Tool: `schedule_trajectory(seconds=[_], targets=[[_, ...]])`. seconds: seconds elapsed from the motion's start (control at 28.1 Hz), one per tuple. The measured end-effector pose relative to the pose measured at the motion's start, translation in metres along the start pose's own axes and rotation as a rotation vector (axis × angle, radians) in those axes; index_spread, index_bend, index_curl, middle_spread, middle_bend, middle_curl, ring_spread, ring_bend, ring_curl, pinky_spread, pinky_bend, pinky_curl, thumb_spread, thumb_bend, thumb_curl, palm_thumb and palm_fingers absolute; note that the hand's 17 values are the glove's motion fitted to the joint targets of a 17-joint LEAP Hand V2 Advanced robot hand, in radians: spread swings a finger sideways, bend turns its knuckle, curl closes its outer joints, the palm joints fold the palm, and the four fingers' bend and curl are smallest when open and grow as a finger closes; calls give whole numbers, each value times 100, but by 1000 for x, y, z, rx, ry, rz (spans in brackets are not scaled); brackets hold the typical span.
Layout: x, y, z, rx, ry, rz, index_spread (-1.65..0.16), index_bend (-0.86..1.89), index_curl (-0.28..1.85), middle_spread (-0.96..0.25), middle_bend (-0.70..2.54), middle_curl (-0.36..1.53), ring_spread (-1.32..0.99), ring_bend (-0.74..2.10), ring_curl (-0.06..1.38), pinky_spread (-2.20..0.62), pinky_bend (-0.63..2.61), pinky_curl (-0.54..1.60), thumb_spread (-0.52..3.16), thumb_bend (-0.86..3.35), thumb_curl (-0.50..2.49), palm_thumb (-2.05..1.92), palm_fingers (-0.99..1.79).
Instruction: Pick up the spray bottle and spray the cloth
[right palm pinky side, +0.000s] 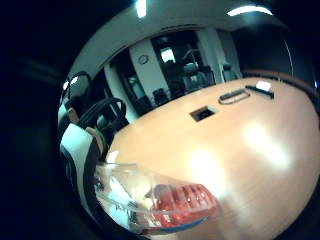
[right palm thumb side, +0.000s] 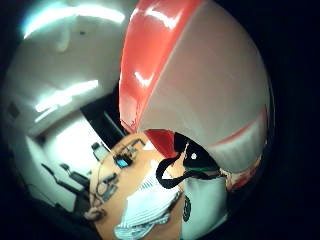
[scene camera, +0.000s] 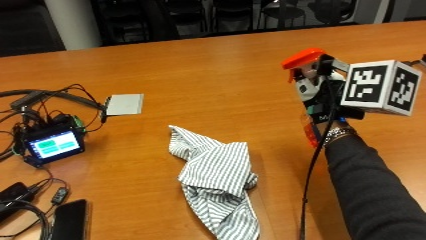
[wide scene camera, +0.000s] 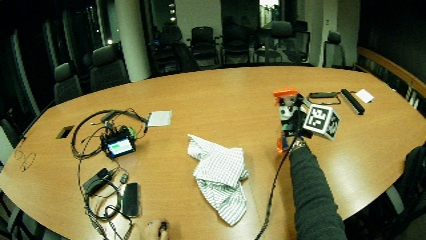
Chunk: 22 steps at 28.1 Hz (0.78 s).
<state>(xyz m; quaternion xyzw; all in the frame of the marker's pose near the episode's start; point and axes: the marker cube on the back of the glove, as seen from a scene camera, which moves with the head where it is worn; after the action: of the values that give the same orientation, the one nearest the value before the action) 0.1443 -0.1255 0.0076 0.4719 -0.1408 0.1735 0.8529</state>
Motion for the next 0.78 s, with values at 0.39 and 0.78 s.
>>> schedule_trajectory(seconds=[0.39,0.78], targets=[[-43,5,3,-150,266,-455,-26,24,49,-20,61,55,-18,77,50,-30,59,44,111,-2,45,72,141],[-86,49,46,-240,453,-885,-26,25,52,-20,63,56,-19,79,50,-30,59,44,110,-2,46,71,139]])
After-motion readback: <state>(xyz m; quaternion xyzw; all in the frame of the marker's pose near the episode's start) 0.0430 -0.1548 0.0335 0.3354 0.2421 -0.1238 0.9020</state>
